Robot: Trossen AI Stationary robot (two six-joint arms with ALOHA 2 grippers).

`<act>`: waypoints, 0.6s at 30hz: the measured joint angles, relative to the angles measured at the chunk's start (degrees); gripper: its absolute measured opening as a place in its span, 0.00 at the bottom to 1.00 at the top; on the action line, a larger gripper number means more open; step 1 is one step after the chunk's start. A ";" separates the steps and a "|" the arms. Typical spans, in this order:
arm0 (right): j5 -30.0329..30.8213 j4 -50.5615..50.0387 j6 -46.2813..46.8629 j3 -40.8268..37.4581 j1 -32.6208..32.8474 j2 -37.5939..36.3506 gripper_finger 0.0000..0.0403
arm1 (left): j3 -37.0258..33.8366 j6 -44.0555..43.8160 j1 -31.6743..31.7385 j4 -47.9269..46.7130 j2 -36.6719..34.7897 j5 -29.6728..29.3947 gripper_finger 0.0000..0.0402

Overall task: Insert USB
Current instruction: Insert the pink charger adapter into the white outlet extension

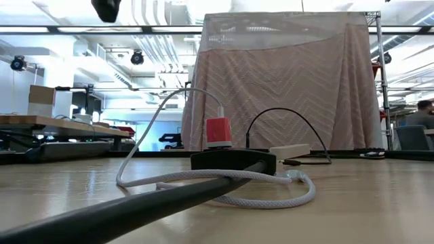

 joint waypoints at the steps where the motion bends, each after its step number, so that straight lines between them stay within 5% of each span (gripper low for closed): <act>1: 0.04 -0.03 0.68 0.00 -0.10 0.00 0.58 | 0.32 0.00 0.22 0.26 0.32 -0.02 0.45; 18: 2.17 4.52 -2.17 -0.07 -0.31 -0.11 0.27 | 3.06 0.98 1.53 4.82 4.61 -1.69 0.45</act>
